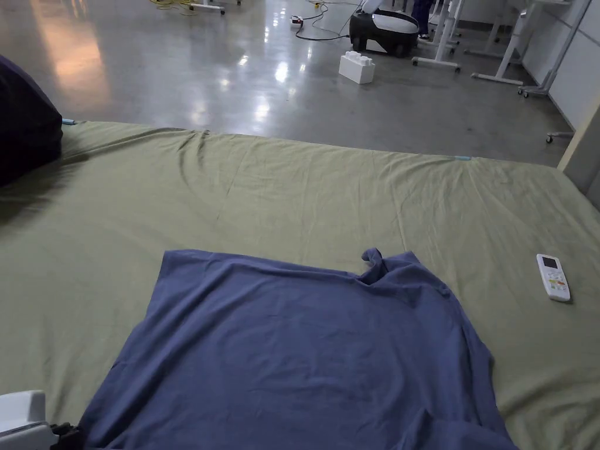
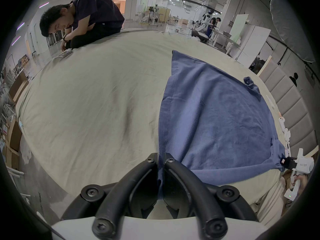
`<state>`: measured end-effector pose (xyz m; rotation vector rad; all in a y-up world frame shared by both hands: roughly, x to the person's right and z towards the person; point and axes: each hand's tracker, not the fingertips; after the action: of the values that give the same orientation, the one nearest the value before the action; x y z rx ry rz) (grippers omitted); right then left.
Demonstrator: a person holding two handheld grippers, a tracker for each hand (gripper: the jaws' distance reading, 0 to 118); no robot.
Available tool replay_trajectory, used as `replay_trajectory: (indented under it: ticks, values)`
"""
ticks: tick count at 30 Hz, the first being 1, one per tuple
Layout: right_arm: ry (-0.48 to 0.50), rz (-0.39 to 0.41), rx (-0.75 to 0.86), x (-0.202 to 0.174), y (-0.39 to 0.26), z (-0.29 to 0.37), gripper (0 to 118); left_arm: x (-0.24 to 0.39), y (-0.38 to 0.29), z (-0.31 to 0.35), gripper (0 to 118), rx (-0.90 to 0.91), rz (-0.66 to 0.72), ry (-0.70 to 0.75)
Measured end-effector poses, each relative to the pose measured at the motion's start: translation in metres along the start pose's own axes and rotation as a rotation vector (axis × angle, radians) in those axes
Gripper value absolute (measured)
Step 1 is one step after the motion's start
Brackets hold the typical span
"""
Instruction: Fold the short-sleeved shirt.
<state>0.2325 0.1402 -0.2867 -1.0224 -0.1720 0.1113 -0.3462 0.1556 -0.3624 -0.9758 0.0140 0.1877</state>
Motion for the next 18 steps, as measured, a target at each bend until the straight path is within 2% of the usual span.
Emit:
replay_trajectory:
  ticks: [4,7,18]
  values:
    - [-0.029,0.014,0.034,-0.007,0.005,0.015,5,0.002,0.001,0.004,5,0.025,-0.007,-0.014]
    - [-0.003,-0.030,0.071,-0.003,0.016,0.023,5,0.002,0.009,0.007,5,0.051,0.001,-0.035]
    - [0.031,-0.080,0.146,0.013,0.084,0.019,5,0.018,0.078,-0.002,5,0.156,-0.008,-0.073]
